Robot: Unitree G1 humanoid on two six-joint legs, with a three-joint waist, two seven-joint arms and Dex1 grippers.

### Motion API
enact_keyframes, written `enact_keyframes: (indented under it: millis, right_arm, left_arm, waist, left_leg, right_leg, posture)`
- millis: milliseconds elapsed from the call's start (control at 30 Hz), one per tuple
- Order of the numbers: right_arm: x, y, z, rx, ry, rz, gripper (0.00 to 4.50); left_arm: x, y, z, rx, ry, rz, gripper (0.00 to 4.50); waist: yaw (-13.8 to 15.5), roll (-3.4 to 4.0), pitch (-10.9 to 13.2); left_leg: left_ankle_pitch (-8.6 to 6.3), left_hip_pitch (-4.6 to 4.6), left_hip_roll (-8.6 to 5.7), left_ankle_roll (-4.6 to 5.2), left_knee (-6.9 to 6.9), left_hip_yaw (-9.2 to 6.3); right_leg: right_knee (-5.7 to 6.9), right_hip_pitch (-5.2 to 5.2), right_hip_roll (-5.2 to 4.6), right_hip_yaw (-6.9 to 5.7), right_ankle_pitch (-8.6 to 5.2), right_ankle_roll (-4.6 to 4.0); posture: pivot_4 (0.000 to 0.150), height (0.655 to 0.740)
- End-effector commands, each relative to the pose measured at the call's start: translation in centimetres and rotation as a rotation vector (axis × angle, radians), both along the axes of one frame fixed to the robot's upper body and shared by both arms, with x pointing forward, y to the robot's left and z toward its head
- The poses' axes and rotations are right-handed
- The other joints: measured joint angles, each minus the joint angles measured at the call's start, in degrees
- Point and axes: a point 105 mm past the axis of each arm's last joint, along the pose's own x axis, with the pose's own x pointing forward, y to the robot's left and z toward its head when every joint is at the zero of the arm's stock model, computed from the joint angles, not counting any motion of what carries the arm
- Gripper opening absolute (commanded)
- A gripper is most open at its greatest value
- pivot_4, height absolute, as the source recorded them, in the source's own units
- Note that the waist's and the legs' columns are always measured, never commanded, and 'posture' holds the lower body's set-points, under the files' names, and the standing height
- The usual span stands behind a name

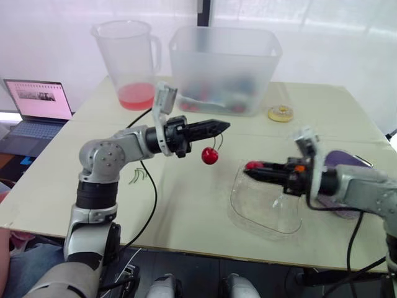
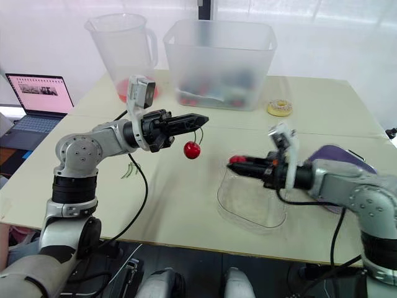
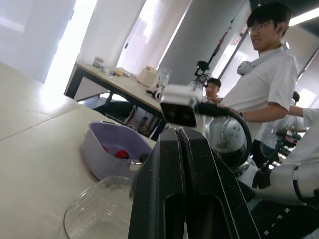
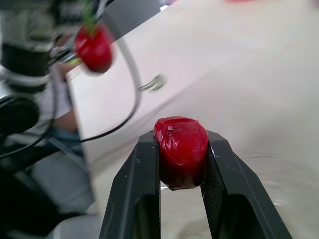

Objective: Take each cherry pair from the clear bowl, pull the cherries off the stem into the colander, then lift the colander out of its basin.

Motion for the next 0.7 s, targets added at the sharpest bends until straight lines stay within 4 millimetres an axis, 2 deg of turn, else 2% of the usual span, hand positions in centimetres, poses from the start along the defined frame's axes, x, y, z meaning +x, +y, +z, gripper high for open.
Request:
enact_keyframes:
  millis: [33, 67, 133, 300, 400, 533, 600, 667, 700]
  right_arm:
    - [1.4, -7.2, 2.6, -0.136, -0.102, -0.282, 0.63]
    - [1.6, -8.9, 2.3, -0.203, -0.094, -0.342, 0.63]
    - [1.6, -10.7, 1.8, -0.274, -0.077, -0.387, 0.63]
    - [1.3, -15.2, -1.6, -0.428, 0.025, -0.509, 0.63]
    - [1.0, -17.0, -3.2, -0.495, 0.066, -0.56, 0.63]
    - [1.0, -18.5, -3.7, -0.535, 0.073, -0.62, 0.63]
    - [1.0, -18.9, -3.8, -0.538, 0.072, -0.634, 1.59]
    - [1.1, -19.2, -3.7, -0.535, 0.059, -0.646, 2.32]
    - [1.2, -19.3, -3.5, -0.533, 0.047, -0.652, 2.88]
  left_arm:
    - [-0.3, 0.4, 1.1, -0.036, -0.056, 0.015, 0.0]
    - [-0.2, 0.5, 1.0, -0.038, -0.056, 0.022, 0.0]
    - [-0.1, 0.5, 1.0, -0.039, -0.056, 0.03, 0.0]
    - [-0.1, 0.3, 0.8, -0.039, -0.064, 0.039, 0.0]
    - [-0.1, 0.3, 0.5, -0.034, -0.066, 0.052, 0.0]
    - [-0.1, 0.4, 0.2, -0.03, -0.066, 0.061, 0.0]
    - [-0.1, 0.4, 0.2, -0.025, -0.067, 0.064, 0.0]
    - [-0.1, 0.4, 0.2, -0.025, -0.068, 0.065, 0.0]
    - [-0.1, 0.3, 0.2, -0.026, -0.069, 0.065, 0.0]
  waist:
    - [0.03, 0.0, 0.0]
    - [0.0, 0.0, 0.0]
    - [-0.14, 0.0, 0.0]
    - [-0.28, 0.04, -0.02]
    - [-0.18, 0.06, -0.03]
    - [-0.18, 0.07, -0.03]
    - [-0.18, 0.07, -0.03]
    - [-0.18, 0.07, -0.03]
    - [-0.18, 0.07, -0.03]
  left_leg:
    - [-0.01, 0.0, -0.01, 0.01, -0.01, 0.0]
    - [-0.01, 0.0, -0.01, 0.03, -0.01, 0.01]
    - [-0.02, 0.0, 0.02, 0.03, -0.03, 0.02]
    - [0.02, 0.08, 0.11, -0.03, -0.02, 0.05]
    - [0.02, 0.07, 0.1, -0.04, -0.02, 0.06]
    - [0.04, 0.07, 0.1, -0.07, -0.01, 0.06]
    - [0.05, 0.07, 0.1, -0.09, -0.01, 0.06]
    - [0.05, 0.07, 0.1, -0.1, -0.01, 0.07]
    - [0.05, 0.07, 0.1, -0.1, -0.01, 0.06]
  right_leg:
    - [-0.02, 0.0, 0.0, 0.0, 0.0, 0.0]
    - [-0.03, 0.0, 0.0, 0.0, 0.0, 0.0]
    - [-0.05, 0.0, 0.02, 0.0, 0.0, 0.0]
    - [0.02, 0.0, 0.1, 0.01, 0.0, 0.0]
    - [0.02, 0.0, 0.09, 0.01, 0.0, 0.01]
    - [0.02, 0.0, 0.09, -0.01, 0.0, 0.01]
    - [0.02, 0.0, 0.1, -0.03, 0.0, 0.01]
    - [0.02, 0.0, 0.1, -0.04, 0.0, 0.01]
    - [0.02, 0.0, 0.1, -0.05, -0.01, 0.02]
  posture:
    - [0.15, 0.7078]
    - [0.15, 0.7078]
    - [0.15, 0.7078]
    - [0.15, 0.7078]
    - [0.15, 0.7078]
    - [0.15, 0.7078]
    - [0.15, 0.7078]
    - [0.15, 0.7078]
    - [0.15, 0.7078]
